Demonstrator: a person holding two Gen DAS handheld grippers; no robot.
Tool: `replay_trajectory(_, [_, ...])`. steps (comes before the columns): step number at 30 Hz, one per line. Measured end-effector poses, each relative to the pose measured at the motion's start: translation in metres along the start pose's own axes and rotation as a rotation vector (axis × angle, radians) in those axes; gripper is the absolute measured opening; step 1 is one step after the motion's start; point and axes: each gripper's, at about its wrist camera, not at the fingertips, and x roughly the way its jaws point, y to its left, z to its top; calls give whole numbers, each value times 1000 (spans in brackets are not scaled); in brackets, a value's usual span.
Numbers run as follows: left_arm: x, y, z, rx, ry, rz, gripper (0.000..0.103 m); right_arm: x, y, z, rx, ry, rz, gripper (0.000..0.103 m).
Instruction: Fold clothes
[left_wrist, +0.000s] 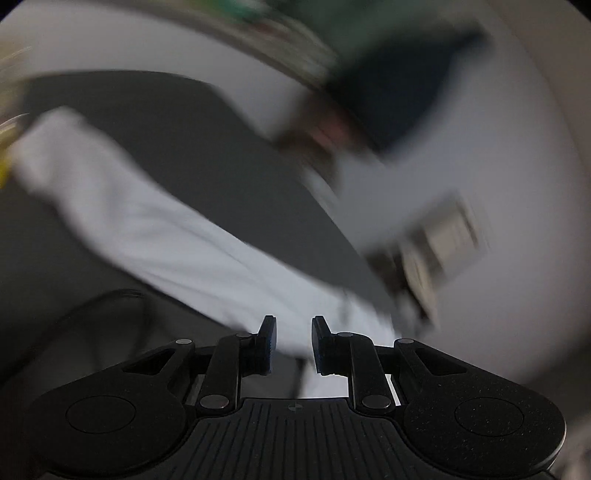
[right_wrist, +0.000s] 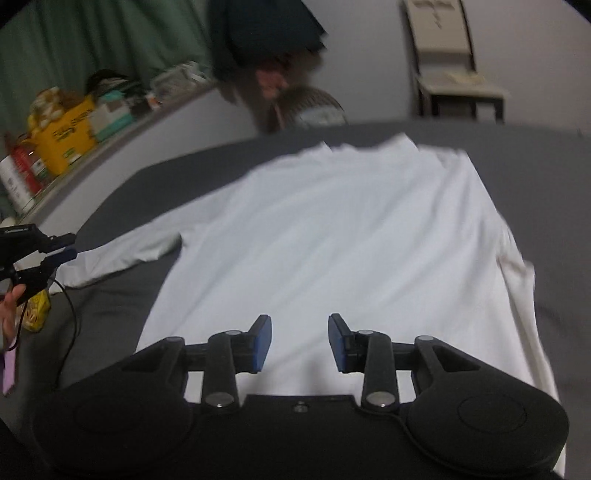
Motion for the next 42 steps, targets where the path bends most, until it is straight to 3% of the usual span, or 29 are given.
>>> replay_trajectory(1, [-2,8,3,-33,-25,35,19,-8,1,-1,-8,-4,22,36])
replay_trajectory(2, [-5,14,4,-65,-52,68,26,-11,3,-2,-14,-7,43,36])
replay_trajectory(3, [-7,20,4,-98,-80,101,62,-7,6,-3,-14,-6,64,36])
replay_trajectory(4, [-9,28,2,-171,-110,114,87,-6,8,-6,-20,-5,83,36])
replay_trajectory(5, [-11,36,-1,-248,-139,125,103,-6,13,-8,-38,-6,100,36])
replay_trajectory(8, [-9,44,-16,-338,-165,147,103,-13,43,-13,-184,-37,128,36])
replay_trajectory(10, [-9,47,-14,-334,-204,194,103,-17,65,-11,-278,-62,132,37])
replay_trajectory(14, [-5,80,-3,-506,-314,154,103,-28,83,-11,-268,-84,219,40])
replay_trajectory(17, [2,96,-6,-638,-355,211,103,-34,88,-20,-256,-90,245,42])
replay_trajectory(19, [7,102,-7,-650,-396,228,103,-38,89,-26,-263,-86,250,42])
replay_trajectory(22, [11,105,-3,-629,-455,231,94,-41,88,-31,-274,-78,263,43])
replay_trajectory(24, [17,107,1,-620,-463,232,64,-38,88,-32,-275,-72,270,44])
replay_trajectory(29, [32,120,7,-613,-471,222,34,-31,84,-29,-253,-67,288,44])
replay_trajectory(31, [37,122,10,-585,-480,219,19,-33,80,-27,-230,-73,297,44])
replay_trajectory(32, [39,123,11,-568,-481,210,4,-35,78,-26,-221,-78,296,44])
replay_trajectory(34, [40,120,13,-509,-498,182,2,-39,73,-25,-206,-89,290,44])
replay_trajectory(38, [42,79,21,-295,-522,86,2,-49,61,-19,-157,-126,263,44])
replay_trajectory(42, [40,1,12,40,-473,-114,2,-60,41,-7,-70,-174,206,45])
